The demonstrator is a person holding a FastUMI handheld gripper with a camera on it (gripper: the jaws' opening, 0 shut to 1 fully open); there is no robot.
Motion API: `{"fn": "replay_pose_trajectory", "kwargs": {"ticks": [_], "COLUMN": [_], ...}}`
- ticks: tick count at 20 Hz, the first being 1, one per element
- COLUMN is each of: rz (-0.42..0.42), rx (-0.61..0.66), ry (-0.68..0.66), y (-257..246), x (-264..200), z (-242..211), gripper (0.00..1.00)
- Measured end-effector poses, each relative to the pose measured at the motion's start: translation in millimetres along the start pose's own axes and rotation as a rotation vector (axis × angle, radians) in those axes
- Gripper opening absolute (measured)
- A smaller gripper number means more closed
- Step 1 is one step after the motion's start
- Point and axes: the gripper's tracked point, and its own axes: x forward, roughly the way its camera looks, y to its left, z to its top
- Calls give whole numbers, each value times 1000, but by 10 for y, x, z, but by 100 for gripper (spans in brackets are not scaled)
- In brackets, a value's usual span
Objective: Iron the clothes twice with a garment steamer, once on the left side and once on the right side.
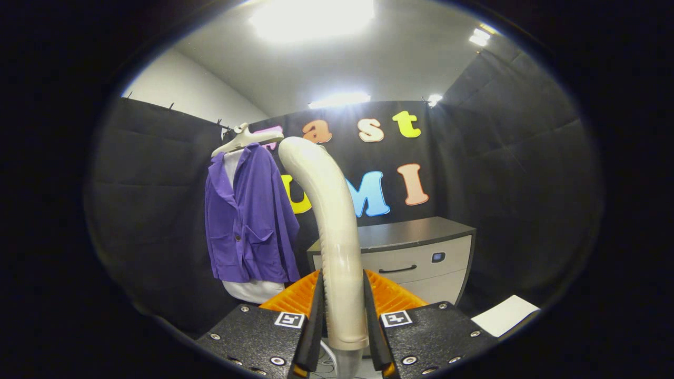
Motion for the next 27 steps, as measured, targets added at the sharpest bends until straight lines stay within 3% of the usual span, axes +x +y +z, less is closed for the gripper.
{"fn": "replay_pose_trajectory", "kwargs": {"ticks": [27], "rz": [-50], "rx": [-11], "ry": [-32], "y": [351], "x": [86], "z": [113], "gripper": [38]}}
